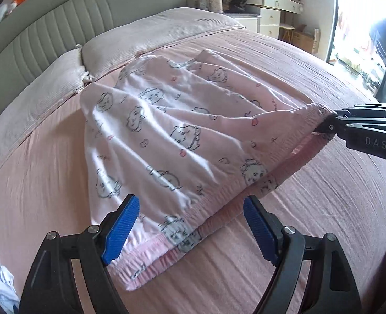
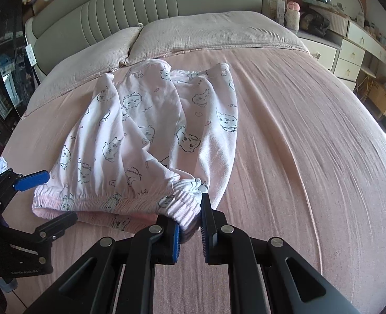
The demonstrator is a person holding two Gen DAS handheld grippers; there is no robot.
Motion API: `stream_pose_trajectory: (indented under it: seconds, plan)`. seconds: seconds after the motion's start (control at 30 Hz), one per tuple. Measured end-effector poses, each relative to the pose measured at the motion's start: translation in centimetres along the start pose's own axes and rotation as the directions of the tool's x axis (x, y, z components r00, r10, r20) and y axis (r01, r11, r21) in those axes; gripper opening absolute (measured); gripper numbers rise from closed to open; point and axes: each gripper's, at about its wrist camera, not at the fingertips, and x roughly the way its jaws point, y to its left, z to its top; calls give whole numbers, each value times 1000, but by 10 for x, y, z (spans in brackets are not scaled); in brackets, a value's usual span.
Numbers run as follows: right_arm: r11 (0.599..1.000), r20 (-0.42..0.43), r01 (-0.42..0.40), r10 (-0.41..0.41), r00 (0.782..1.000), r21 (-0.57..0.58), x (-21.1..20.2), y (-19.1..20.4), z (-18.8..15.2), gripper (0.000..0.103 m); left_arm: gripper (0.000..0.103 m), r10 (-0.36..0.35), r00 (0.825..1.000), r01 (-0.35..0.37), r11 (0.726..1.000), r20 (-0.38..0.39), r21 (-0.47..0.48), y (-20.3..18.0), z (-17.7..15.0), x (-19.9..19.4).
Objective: Fold clothes
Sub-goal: 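Open the left gripper and release the waistband while the right gripper holds it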
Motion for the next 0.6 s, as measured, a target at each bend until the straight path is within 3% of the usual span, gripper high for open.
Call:
stream_pose_trajectory:
  seconds: [0.27, 0.6]
  plan:
    - [999, 18, -39, 39, 999, 18, -1, 1, 1, 10, 82, -72, 997, 72, 996, 8, 43, -27, 24, 10]
    - [992, 54, -113, 109, 993, 64, -6, -6, 4, 10, 82, -70, 998, 70, 987, -3, 144, -57, 37, 27]
